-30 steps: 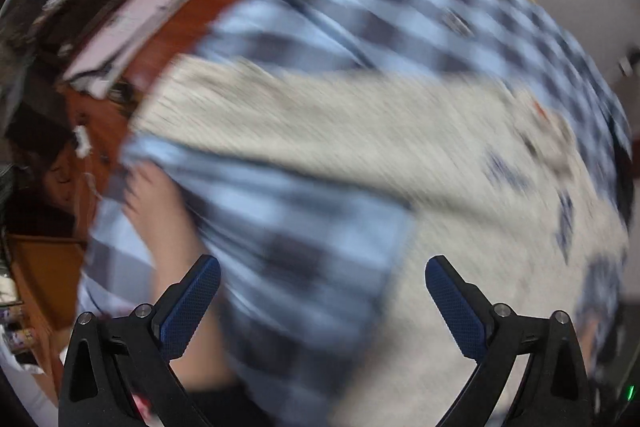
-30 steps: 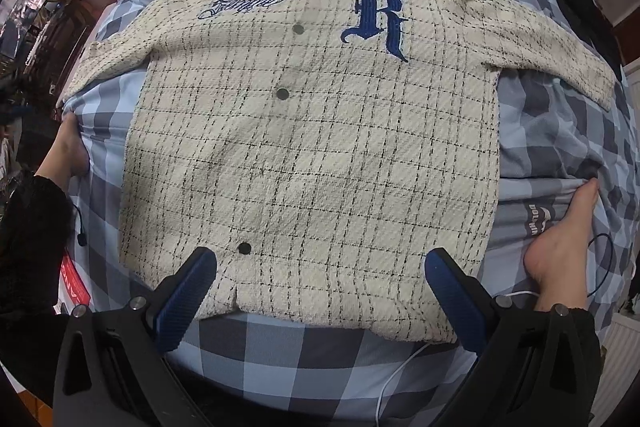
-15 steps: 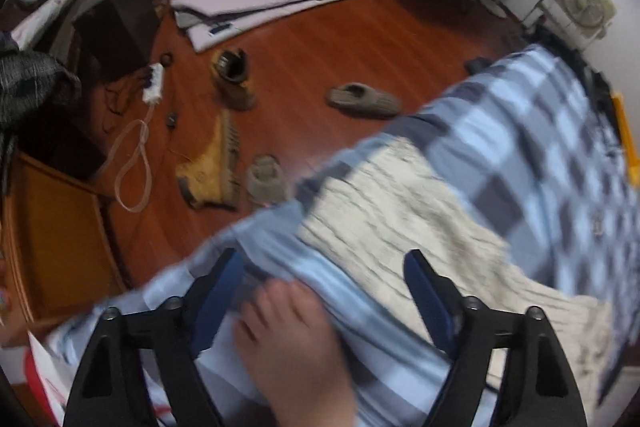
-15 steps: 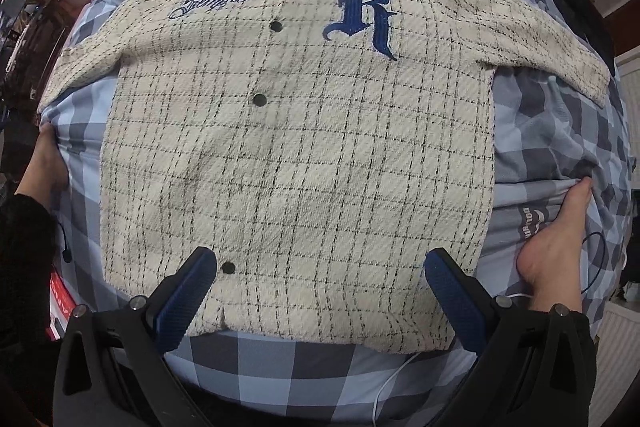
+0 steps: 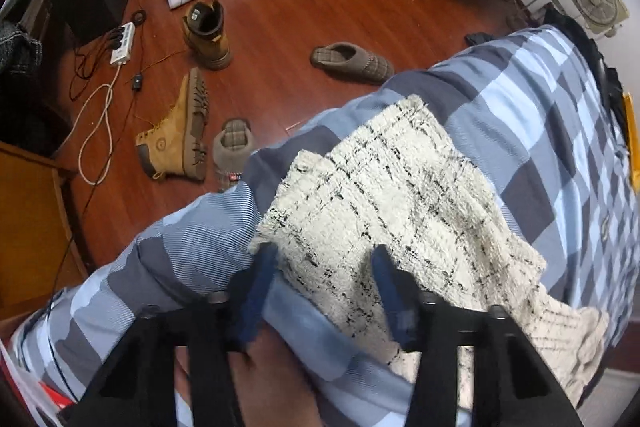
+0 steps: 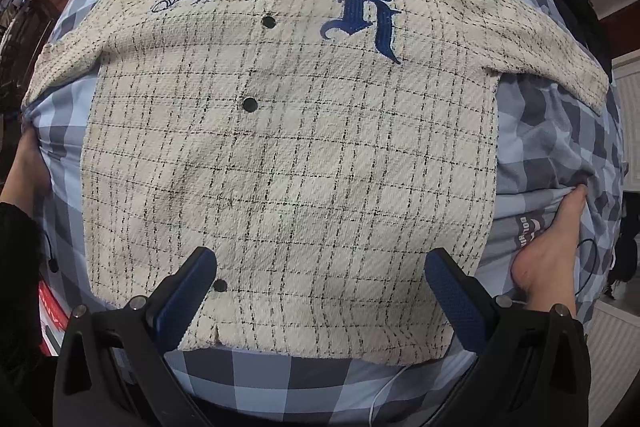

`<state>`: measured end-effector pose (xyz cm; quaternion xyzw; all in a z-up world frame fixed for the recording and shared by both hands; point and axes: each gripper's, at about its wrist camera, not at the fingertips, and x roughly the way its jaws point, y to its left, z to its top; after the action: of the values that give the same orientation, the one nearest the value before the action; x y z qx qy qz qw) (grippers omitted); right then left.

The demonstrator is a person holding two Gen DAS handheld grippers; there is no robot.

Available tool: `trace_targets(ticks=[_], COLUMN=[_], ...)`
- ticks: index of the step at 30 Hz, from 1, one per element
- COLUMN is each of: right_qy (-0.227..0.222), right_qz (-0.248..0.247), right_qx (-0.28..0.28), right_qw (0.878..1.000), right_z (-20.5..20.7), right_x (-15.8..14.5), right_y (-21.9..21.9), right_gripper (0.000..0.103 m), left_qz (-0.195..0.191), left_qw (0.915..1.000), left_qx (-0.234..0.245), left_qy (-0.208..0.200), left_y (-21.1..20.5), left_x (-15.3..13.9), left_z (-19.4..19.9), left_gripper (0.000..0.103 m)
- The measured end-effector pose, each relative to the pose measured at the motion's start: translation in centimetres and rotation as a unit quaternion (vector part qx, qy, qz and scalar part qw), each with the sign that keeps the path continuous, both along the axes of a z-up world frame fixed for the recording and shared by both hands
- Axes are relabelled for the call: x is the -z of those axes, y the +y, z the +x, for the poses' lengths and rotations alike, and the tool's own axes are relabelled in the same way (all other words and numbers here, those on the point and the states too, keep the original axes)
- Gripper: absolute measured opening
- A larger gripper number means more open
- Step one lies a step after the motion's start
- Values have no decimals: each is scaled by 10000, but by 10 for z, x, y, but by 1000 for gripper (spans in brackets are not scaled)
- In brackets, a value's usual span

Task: Fold small clothes
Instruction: 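Lower the left gripper to the shirt's side edge and pinch the fabric, then lift the pinched side with the left gripper and fold it across the shirt front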

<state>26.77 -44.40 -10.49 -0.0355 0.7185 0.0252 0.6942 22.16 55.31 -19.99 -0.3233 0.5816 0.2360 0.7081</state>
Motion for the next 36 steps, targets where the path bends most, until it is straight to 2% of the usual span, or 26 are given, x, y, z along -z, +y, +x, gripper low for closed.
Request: trace_targets(ticks=[3, 6, 9, 15, 18, 23, 26, 28, 29, 32, 36], right_qy=[-41, -118, -291, -663, -859, -1100, -1228, -1329, -1364, -1424, -1558], right_qz=[-12, 27, 91, 396, 613, 1051, 1248, 1289, 1350, 1528, 1568], right_qx=[-8, 28, 34, 88, 137, 329, 411, 393, 413, 534, 642], right_qw=[10000, 9999, 9995, 9970, 9943, 9878, 9837, 9819, 9805, 9765, 9732], right_z=[1, 1, 0, -8, -14, -24, -33, -37, -39, -44, -49], right_x=[-2, -7, -18, -46, -62, -84, -93, -98, -101, -106, -110], right_y=[1, -1, -2, -8, -15, -36, -48, -55, -59, -71, -83], right_gripper=[102, 102, 102, 102, 102, 102, 102, 102, 102, 102, 102], left_qz=[192, 496, 616, 853, 984, 1250, 1202, 1225, 1247, 1193, 875], left_qw=[9996, 9975, 9954, 9886, 9818, 9630, 9512, 9400, 9305, 9089, 8765], left_qx=[3, 7, 44, 221, 384, 1046, 1444, 1805, 2085, 2671, 3505], left_qy=[-224, -506, -730, -1221, -1577, -2146, -2448, -2622, -2742, -2971, -3182], left_y=[-5, -10, -15, -43, -67, -140, -191, -234, -267, -341, -462], left_x=[-11, -37, -65, -147, -196, -279, -315, -336, -349, -370, -377], left_z=[1, 0, 0, -2, -2, 5, 6, 9, 11, 16, 23], left_gripper=[17, 15, 14, 13, 13, 12, 12, 12, 12, 12, 12])
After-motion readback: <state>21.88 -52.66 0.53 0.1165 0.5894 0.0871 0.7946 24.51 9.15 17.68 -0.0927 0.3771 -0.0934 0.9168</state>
